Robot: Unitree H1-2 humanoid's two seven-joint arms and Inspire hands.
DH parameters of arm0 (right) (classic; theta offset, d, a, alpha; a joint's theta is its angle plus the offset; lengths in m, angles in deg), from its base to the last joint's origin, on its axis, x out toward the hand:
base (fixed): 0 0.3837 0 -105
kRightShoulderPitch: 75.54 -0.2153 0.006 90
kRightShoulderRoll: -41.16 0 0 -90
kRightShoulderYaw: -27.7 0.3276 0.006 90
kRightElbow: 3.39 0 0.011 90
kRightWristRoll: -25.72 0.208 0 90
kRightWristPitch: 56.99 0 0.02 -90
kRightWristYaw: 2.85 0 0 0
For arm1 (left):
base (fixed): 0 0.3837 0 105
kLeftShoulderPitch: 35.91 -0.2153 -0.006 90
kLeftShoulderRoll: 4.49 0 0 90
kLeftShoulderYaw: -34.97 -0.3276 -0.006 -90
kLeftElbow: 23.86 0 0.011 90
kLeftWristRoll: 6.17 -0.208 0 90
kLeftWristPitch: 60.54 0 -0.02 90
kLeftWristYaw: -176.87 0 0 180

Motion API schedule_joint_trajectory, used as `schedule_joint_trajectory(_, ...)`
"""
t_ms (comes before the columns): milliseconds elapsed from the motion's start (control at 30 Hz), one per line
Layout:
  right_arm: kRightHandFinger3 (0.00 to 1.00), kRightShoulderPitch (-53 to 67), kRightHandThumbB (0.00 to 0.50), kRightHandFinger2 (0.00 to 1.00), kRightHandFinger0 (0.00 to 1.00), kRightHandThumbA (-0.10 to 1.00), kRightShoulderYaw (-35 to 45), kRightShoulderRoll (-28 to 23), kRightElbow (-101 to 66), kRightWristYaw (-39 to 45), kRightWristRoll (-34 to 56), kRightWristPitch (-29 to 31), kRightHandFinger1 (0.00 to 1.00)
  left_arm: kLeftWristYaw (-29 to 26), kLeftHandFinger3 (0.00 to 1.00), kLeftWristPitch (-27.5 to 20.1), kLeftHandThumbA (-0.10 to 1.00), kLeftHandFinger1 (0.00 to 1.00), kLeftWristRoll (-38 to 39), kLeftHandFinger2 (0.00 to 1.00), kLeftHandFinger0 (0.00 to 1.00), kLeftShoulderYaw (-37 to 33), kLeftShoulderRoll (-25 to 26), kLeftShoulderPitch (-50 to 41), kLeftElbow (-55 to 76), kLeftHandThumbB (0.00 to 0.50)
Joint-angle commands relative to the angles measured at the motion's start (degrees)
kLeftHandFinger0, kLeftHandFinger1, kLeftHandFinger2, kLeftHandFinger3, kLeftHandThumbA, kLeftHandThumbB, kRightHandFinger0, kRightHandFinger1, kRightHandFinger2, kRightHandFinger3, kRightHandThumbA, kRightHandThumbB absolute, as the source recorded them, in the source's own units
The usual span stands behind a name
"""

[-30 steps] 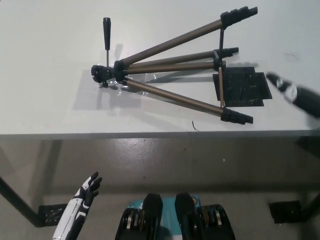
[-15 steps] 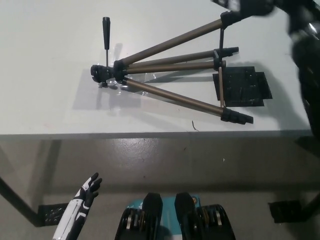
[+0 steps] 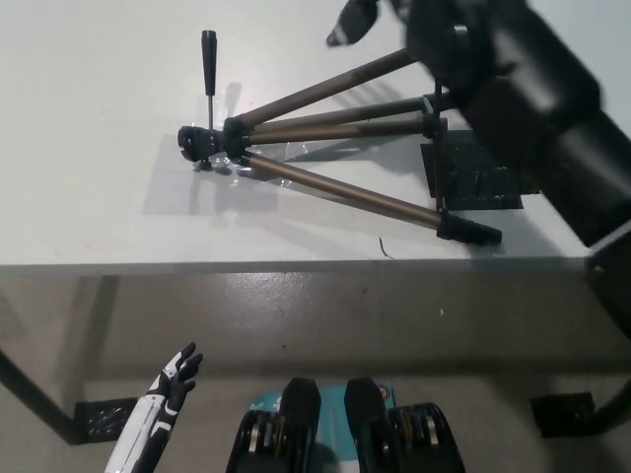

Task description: A tripod lies near the right hand side of the table and the robot grab a leg of the tripod using its right hand and put it up right.

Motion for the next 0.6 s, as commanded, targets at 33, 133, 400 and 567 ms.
schedule_joint_trajectory(33,1.0,-7.9,0.5,1.0,1.0,0.95,-1.8,2.7,8.2,6.2,-1.6,2.1,1.0,0.4,1.0,-1.9,1.0,1.0,-1.7,1.0,1.0,-0.2,1.2,0.3,1.8,0.398)
schedule_joint_trajectory(133,1.0,-8.3,0.5,1.0,1.0,0.99,-2.7,3.5,11.3,6.4,-2.0,3.2,1.0,0.5,1.0,-1.8,1.0,1.0,-1.7,1.0,1.0,-0.1,1.4,0.4,1.6,0.395)
schedule_joint_trajectory(400,1.0,-5.4,0.5,1.0,1.0,0.95,-5.2,4.4,18.1,6.6,-3.7,1.7,1.0,1.2,1.0,-3.0,1.0,1.0,-1.9,1.0,1.0,-0.5,2.1,0.4,1.6,0.343)
schedule_joint_trajectory(567,1.0,-3.9,0.5,1.0,1.0,0.94,-6.0,4.2,22.5,5.2,-4.5,0.6,1.0,1.4,1.0,-2.8,1.0,1.0,-1.3,1.0,1.0,-0.5,2.1,0.3,1.5,0.337)
